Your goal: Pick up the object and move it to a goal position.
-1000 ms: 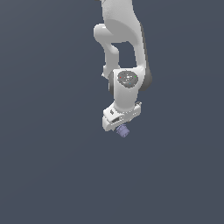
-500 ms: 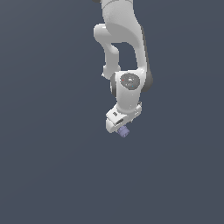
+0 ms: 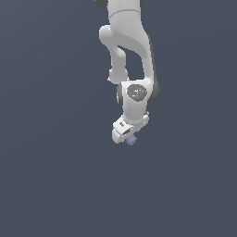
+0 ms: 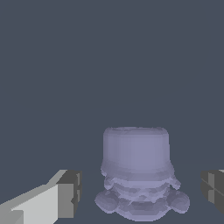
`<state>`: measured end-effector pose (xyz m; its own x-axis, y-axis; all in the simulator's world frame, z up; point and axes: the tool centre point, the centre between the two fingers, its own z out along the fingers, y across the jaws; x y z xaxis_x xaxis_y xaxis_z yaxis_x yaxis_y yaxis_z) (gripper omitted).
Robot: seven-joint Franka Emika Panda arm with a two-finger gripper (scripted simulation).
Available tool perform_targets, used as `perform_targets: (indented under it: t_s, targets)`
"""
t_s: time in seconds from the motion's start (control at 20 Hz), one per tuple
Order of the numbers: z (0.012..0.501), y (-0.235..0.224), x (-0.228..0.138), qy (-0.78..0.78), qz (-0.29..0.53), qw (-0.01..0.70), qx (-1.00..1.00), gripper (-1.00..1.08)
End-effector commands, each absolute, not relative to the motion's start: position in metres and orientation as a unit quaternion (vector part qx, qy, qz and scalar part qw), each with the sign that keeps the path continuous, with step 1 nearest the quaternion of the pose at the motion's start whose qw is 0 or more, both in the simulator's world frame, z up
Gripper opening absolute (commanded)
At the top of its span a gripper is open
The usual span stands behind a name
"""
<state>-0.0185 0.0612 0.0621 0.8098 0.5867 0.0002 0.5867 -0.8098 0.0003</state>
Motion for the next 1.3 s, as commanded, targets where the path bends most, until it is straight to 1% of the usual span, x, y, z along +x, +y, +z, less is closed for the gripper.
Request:
perform_targets:
  t_s: [0.0, 0.3, 0.35, 0.95, 1.25]
  targets:
    - [0.049, 0.061, -0.019, 0.309, 0.000, 0.000, 0.951, 1.00]
    - [0.038, 0.061, -0.018, 0.309, 0.000, 0.000, 0.951, 1.00]
    - [0.038, 0.061, -0.018, 0.309, 0.000, 0.000, 0.951, -1.00]
    - [0.040, 0.059, -0.017, 0.309, 0.000, 0.000, 0.951, -1.00]
    - [0.053, 0.038, -0.012, 0.309, 0.000, 0.000, 0.951, -1.00]
